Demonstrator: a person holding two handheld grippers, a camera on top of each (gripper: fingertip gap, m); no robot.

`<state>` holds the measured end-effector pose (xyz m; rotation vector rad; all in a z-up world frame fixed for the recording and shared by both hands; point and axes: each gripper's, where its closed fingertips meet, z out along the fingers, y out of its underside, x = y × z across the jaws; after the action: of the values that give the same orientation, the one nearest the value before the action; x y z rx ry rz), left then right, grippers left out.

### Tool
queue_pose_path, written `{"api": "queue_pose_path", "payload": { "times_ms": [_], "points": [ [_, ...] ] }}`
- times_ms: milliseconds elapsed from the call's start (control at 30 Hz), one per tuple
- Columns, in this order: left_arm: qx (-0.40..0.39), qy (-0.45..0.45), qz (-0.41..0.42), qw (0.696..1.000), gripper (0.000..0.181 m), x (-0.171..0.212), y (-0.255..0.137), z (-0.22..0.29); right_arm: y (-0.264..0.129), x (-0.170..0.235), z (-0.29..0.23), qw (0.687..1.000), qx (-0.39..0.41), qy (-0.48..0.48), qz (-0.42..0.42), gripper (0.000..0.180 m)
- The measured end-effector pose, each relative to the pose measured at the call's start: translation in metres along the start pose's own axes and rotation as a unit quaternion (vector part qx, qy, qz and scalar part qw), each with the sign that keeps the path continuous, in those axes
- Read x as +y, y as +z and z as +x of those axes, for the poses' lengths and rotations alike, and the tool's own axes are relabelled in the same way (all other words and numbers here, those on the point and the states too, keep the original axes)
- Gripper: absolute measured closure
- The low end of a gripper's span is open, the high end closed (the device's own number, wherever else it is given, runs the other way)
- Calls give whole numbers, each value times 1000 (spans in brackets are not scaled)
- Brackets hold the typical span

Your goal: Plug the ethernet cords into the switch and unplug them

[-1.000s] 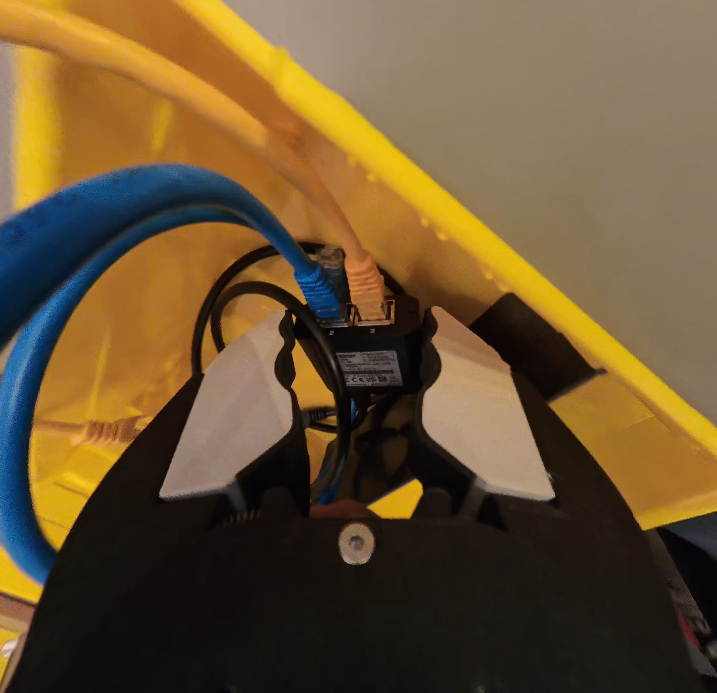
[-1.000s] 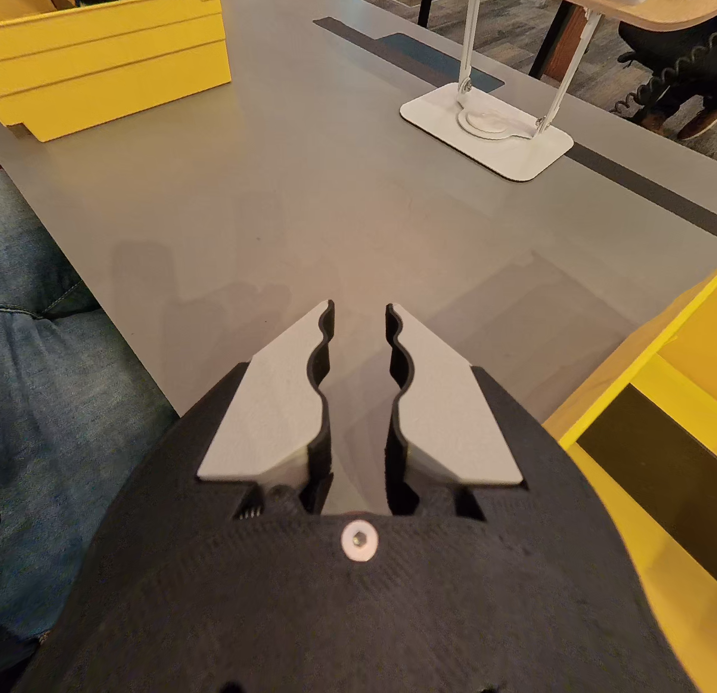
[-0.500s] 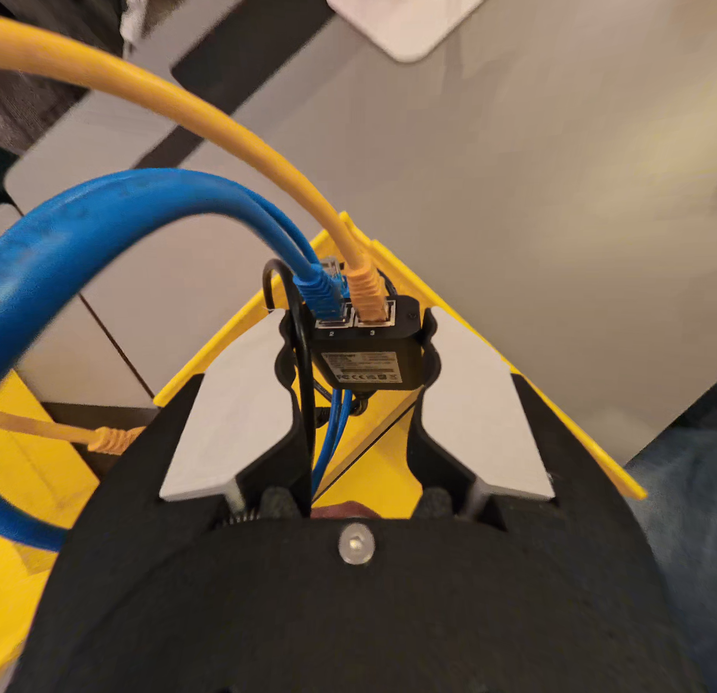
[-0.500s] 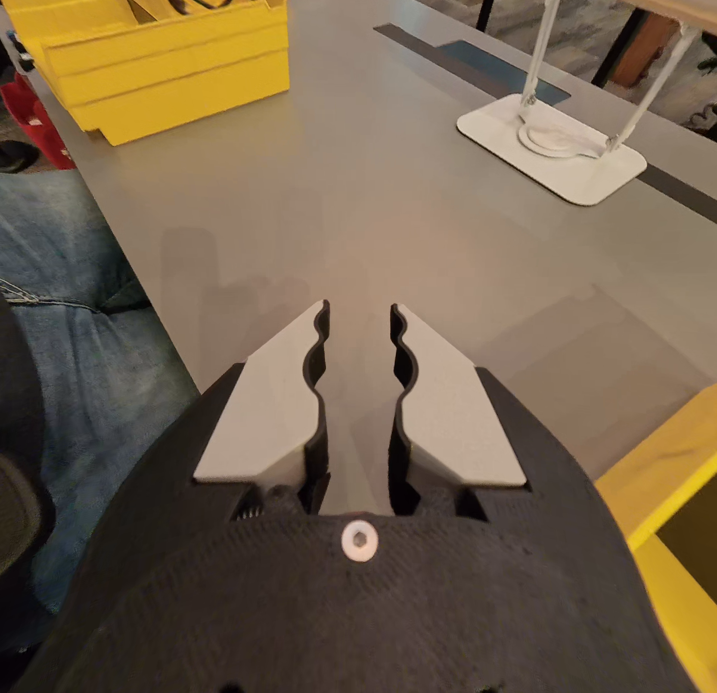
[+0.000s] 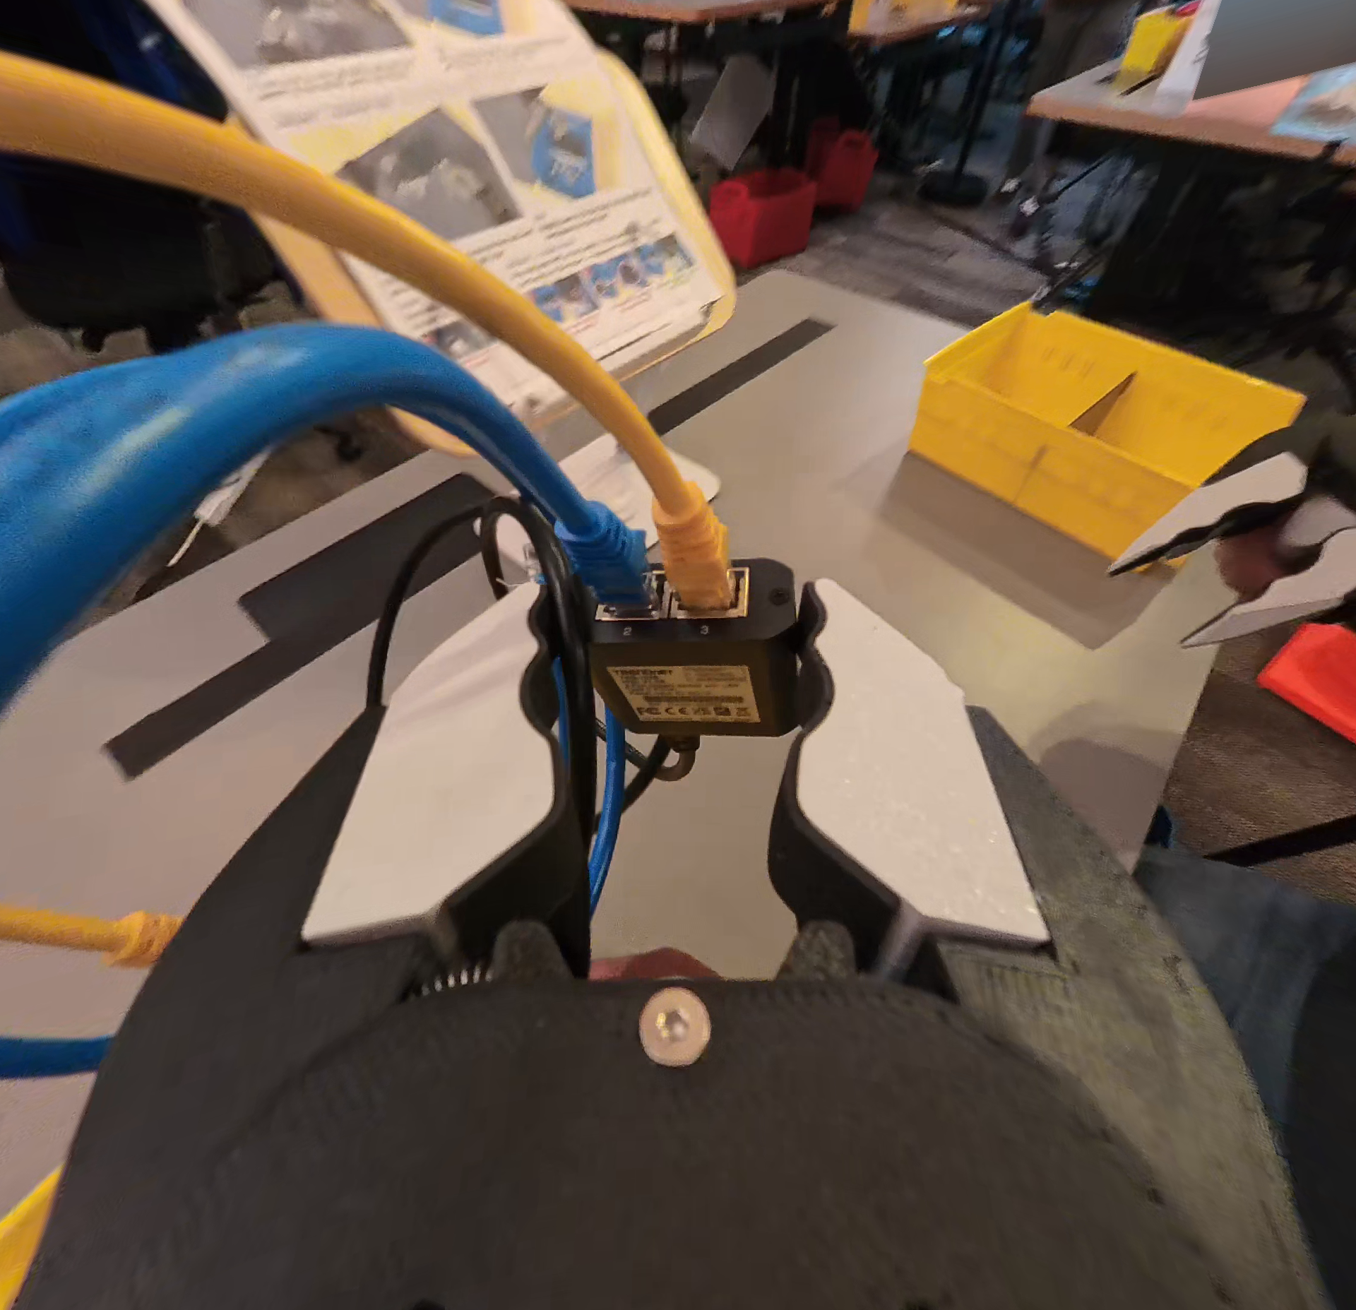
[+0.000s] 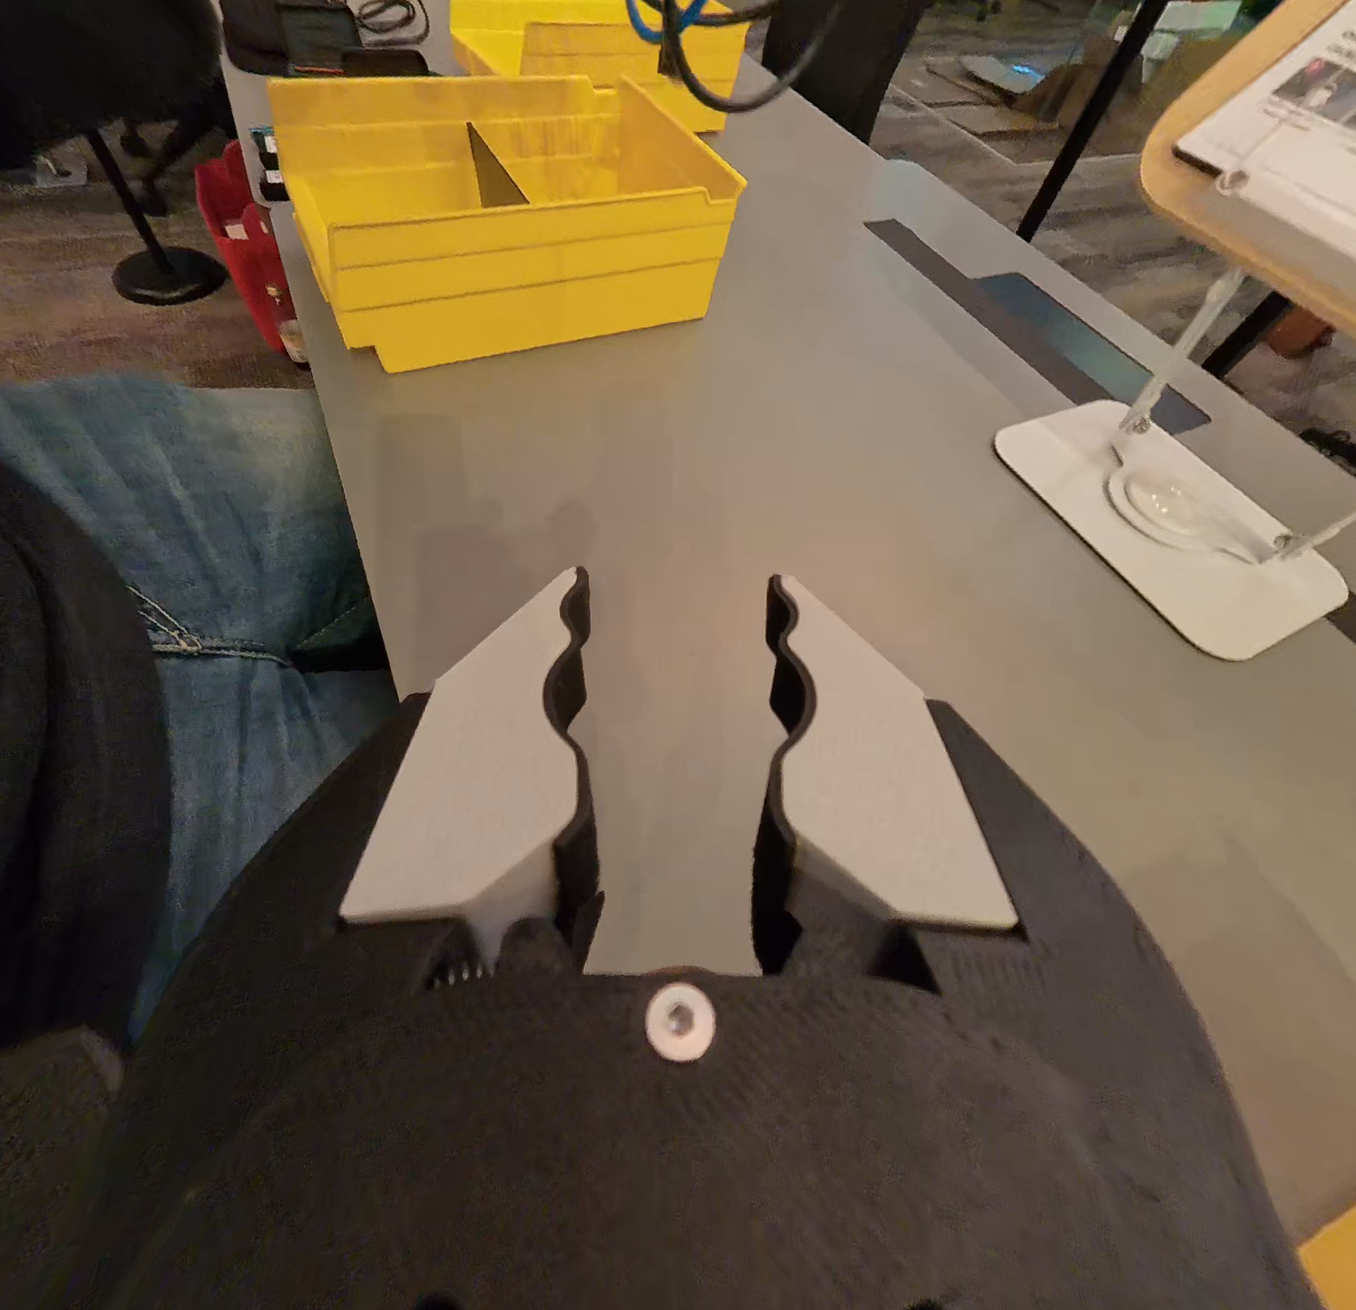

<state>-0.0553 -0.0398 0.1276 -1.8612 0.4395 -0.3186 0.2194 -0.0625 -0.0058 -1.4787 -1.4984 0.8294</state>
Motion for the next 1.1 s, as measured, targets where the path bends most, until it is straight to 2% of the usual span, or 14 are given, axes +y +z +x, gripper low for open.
{"api": "queue_pose_path", "payload": {
  "times_ms": [33,167,300,467,567,700,767,800,967,1033,1100],
  "points": [
    [11,7,5,1000,118,-5,6,11,1,-5,-1,1000,-1,-3,6,132],
    [65,-6,33,997,118,-19,41,59,3,-23,-3,999,1,-11,31,128],
    [117,-57,51,990,118,-14,82,108,9,-41,-5,998,21,-38,54,123],
    [159,-140,69,975,118,9,127,151,23,-56,1,993,54,-65,86,116],
    [166,-197,74,963,118,27,147,164,30,-53,18,987,110,-89,79,118],
    [191,-242,87,947,118,38,160,180,39,-40,40,977,169,-120,40,129],
    [195,-244,78,947,118,43,165,188,44,-33,47,974,182,-133,21,148],
    [193,-243,77,948,118,46,167,190,45,-31,50,972,189,-138,16,151],
    [200,-295,53,933,116,59,176,182,52,-19,60,973,181,-138,-20,156],
    [217,-306,23,927,98,67,174,188,52,-9,72,974,184,-129,-40,158],
    [211,-281,-2,936,98,75,165,193,52,1,80,974,178,-128,-60,158]
  ]
}}
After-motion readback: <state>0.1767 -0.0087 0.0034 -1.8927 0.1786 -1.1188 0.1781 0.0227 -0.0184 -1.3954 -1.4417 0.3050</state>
